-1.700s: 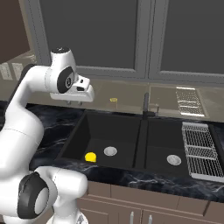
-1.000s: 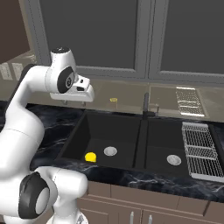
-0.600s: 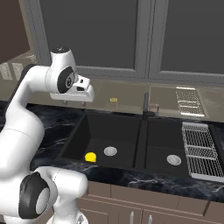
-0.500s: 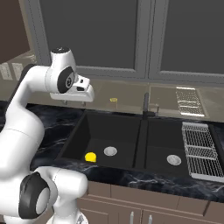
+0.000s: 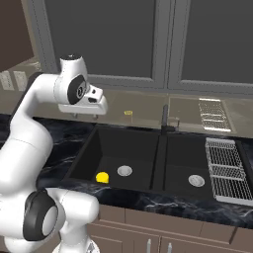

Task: Move any existing items from the left basin to the right basin for drying. Then move the measuring cup from the counter to the left basin of the sink for washing.

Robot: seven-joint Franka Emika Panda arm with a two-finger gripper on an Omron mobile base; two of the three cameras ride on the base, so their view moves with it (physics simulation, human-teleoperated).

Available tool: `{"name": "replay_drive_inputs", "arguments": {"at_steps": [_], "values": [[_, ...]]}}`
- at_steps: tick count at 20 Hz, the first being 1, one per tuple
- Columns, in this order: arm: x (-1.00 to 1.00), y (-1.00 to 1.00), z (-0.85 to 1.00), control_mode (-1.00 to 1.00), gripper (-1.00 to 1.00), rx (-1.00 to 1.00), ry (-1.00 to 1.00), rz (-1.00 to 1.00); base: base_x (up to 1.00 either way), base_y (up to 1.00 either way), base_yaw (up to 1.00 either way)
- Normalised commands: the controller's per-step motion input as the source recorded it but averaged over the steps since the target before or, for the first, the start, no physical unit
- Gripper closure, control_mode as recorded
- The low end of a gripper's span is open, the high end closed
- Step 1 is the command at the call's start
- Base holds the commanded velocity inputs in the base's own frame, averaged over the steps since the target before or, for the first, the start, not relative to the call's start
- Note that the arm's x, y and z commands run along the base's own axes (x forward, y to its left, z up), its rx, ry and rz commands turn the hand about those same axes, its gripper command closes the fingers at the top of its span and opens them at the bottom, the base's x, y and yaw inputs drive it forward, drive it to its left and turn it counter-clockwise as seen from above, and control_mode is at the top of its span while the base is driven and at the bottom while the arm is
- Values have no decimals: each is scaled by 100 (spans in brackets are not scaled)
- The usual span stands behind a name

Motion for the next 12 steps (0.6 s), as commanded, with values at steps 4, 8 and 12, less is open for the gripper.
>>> {"name": "replay_drive_inputs", "arguments": {"at_steps": [4,8,12], "values": [[0,-1,-26,-100,-100,0,1,0,0,0,0],[0,-4,-30,-100,-100,0,1,0,0,0,0],[0,-7,-28,-100,-100,0,5,0,0,0,0]]}}
